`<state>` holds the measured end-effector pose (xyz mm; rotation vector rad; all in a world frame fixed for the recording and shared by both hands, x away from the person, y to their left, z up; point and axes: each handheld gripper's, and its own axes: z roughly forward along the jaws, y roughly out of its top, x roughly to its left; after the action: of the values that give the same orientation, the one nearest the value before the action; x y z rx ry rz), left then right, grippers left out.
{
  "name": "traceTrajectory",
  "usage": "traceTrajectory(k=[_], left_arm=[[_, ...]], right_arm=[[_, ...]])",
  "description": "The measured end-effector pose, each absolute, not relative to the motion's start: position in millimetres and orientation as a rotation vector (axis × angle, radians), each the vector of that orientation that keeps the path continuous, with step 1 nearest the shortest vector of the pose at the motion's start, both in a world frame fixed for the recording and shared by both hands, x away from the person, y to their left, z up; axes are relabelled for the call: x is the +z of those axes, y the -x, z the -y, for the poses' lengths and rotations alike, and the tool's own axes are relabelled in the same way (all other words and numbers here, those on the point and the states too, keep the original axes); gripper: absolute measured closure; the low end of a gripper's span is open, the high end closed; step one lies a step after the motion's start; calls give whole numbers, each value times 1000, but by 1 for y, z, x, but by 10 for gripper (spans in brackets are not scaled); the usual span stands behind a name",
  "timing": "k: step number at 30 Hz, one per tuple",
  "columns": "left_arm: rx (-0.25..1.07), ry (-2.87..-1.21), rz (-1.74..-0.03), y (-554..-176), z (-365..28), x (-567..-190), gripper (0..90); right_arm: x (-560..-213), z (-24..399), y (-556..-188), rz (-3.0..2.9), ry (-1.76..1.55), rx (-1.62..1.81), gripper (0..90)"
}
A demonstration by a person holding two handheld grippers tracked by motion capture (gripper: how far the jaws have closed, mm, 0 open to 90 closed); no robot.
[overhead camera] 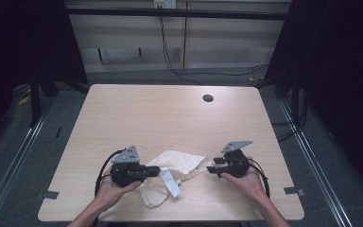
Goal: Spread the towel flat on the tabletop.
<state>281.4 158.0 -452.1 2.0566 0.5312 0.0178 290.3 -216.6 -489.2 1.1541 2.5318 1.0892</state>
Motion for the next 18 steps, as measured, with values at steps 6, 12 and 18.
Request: traceTrajectory(k=[6, 12, 18], left_arm=[[68, -2062, -601, -288, -171, -459, 852], [57, -2079, -620, -294, -173, -466, 852], [51, -2066, -646, -297, -180, -469, 852]], right_arm=[[-495, 218, -295, -2516, -1155, 1108, 510], [-501, 218, -301, -2527, -1139, 1146, 553], [-503, 219, -300, -2547, -1183, 1244, 665]])
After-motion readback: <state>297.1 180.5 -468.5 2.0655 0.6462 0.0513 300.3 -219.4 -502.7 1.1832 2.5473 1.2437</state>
